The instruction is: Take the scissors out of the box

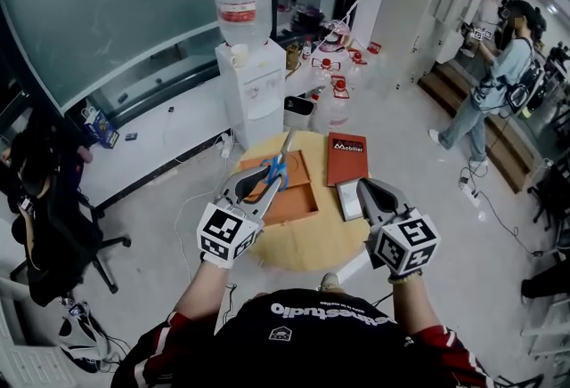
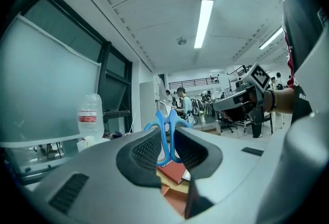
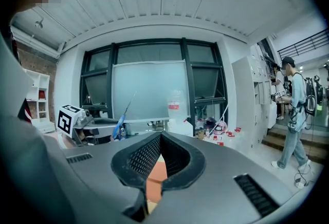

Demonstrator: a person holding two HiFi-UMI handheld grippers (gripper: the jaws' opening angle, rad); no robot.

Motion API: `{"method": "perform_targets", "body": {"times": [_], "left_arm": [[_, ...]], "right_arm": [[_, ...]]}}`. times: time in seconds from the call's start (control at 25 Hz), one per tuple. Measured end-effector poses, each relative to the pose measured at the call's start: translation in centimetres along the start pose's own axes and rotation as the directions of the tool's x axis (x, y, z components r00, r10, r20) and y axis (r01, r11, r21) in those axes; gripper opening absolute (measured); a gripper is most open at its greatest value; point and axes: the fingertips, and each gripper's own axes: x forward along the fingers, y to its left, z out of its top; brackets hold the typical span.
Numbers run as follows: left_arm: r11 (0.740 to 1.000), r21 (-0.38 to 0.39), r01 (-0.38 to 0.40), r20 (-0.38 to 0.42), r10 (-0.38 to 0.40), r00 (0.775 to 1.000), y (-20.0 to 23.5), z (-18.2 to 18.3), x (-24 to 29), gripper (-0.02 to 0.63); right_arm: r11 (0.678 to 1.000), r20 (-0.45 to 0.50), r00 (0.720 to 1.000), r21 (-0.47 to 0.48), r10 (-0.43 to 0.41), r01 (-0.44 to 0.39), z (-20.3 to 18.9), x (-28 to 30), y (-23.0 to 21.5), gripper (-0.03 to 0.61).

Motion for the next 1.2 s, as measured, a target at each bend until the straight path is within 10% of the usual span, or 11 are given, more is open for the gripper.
{"method": "perform_targets", "body": {"times": [0.6,1.2], "left_arm": [[0.991,0.057,-0.118,0.136,0.109,0.985,1.4,5.5,-2.9,0.095],[0.982,0.007,-0.188,0.106,0.186,0.977,2.7,4.2,-4.8,0.095]], "right_arm": [[0.99,0.175,0.974,0.039,-0.143,0.138,3.2,-2.4,-2.6,0.028],[0.989,0.126,0.981,0.019,-0.147,0.146,1.0,-2.3,-1.9,0.026]]}}
